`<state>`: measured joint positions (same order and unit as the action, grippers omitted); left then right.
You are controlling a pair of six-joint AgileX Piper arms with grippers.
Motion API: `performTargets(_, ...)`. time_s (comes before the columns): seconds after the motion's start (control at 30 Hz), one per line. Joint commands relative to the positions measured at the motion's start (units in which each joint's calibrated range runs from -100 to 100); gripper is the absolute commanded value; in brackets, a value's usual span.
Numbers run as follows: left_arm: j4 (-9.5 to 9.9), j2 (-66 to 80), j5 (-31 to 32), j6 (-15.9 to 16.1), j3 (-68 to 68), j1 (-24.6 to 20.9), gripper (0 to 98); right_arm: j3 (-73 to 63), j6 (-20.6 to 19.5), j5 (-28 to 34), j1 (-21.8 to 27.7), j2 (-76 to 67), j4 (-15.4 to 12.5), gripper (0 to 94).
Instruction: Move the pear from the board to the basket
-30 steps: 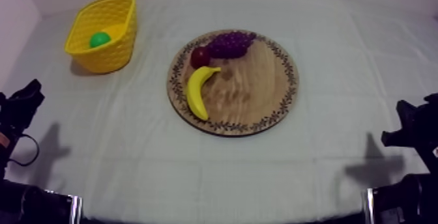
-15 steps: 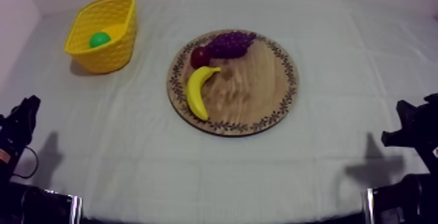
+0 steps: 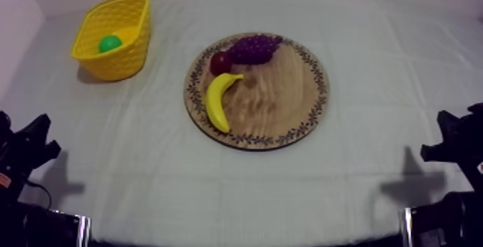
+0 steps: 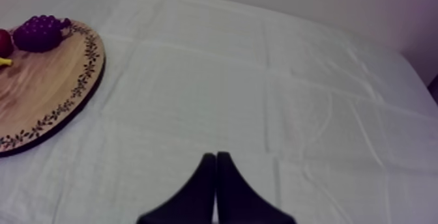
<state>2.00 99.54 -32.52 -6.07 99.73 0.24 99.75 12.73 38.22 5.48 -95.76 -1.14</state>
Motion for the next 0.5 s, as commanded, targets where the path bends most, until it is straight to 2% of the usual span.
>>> performTargets(0.0, -0.01, 0.1, 0.1, -5.8, 0.0, 0.0, 0.0, 0.0, 0.0, 0.0, 0.0, 0.0, 0.0, 0.3)
performTargets(0.47, -0.02, 0.2, 0.2, -5.6, 0.1, 0.1, 0.0, 0.0, 0.0, 0.0, 0.0, 0.0, 0.0, 0.3)
